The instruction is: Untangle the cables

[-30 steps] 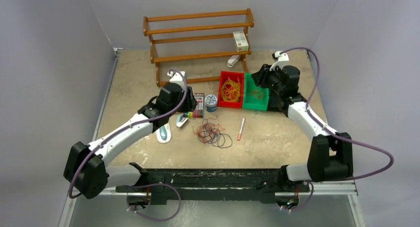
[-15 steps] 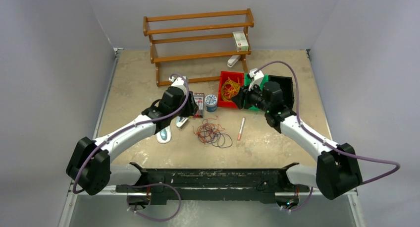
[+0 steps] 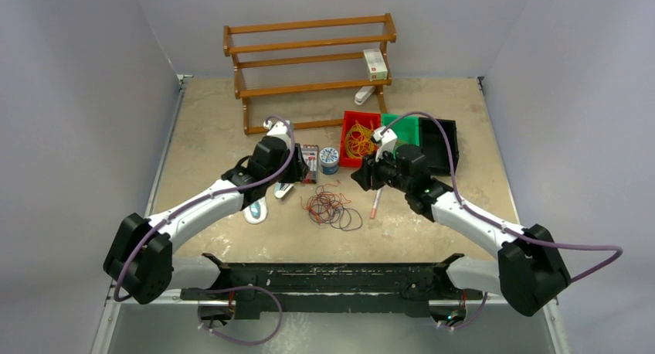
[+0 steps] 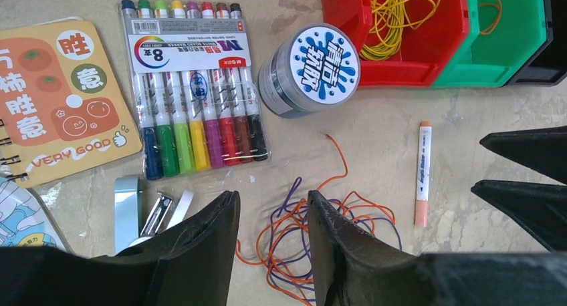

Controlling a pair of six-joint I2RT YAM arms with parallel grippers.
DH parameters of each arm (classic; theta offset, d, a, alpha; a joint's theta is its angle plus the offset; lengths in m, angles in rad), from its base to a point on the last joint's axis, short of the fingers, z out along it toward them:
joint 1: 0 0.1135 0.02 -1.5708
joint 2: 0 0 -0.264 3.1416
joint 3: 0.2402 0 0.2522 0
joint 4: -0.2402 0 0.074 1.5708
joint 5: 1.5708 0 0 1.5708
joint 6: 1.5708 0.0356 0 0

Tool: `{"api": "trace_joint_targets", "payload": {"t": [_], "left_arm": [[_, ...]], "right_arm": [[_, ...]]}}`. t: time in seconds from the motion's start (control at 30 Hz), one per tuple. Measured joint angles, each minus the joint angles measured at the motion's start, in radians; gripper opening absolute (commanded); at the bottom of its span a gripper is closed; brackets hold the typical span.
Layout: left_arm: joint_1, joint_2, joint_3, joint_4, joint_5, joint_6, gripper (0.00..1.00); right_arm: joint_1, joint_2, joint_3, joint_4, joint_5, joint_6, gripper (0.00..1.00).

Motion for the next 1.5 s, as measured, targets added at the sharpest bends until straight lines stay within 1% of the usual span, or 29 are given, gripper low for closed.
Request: {"api": "trace_joint_targets", "payload": {"t": [0.27, 0.37, 0.5, 0.63, 0.97, 1.27, 1.43, 1.5], "left_arm": [[0.000, 0.019, 0.000, 0.006, 0.000, -0.002, 0.41], [0.000, 0.019, 0.000, 0.009, 0.000, -0.003, 0.41], [0.000, 0.019, 0.000, 0.013, -0.001, -0.003, 0.41], [0.000, 0.019, 0.000, 0.021, -0.004, -0.003, 0.41], [0.000, 0.021, 0.000, 0.025, -0.005, -0.003, 0.41], [0.000, 0.023, 0.000, 0.025, -0.006, -0.003, 0.41], [0.000, 0.023, 0.000, 0.025, -0.008, -0.003, 0.41], [0.000, 0.023, 0.000, 0.025, -0.008, -0.003, 0.41]], "right_arm": [[0.024, 0.012, -0.004, -0.023, -0.039, -0.028, 0.48], [0.031, 0.045, -0.002, -0.029, -0.062, -0.041, 0.48], [0.032, 0.129, 0.012, -0.055, -0.106, -0.057, 0.48], [0.032, 0.167, 0.012, -0.074, -0.110, -0.063, 0.48], [0.037, 0.228, 0.039, -0.060, -0.151, -0.065, 0.47], [0.047, 0.297, 0.055, -0.047, -0.185, -0.067, 0.43], [0.053, 0.320, 0.063, -0.042, -0.188, -0.068, 0.44], [0.056, 0.320, 0.063, -0.041, -0.189, -0.067, 0.43]]}}
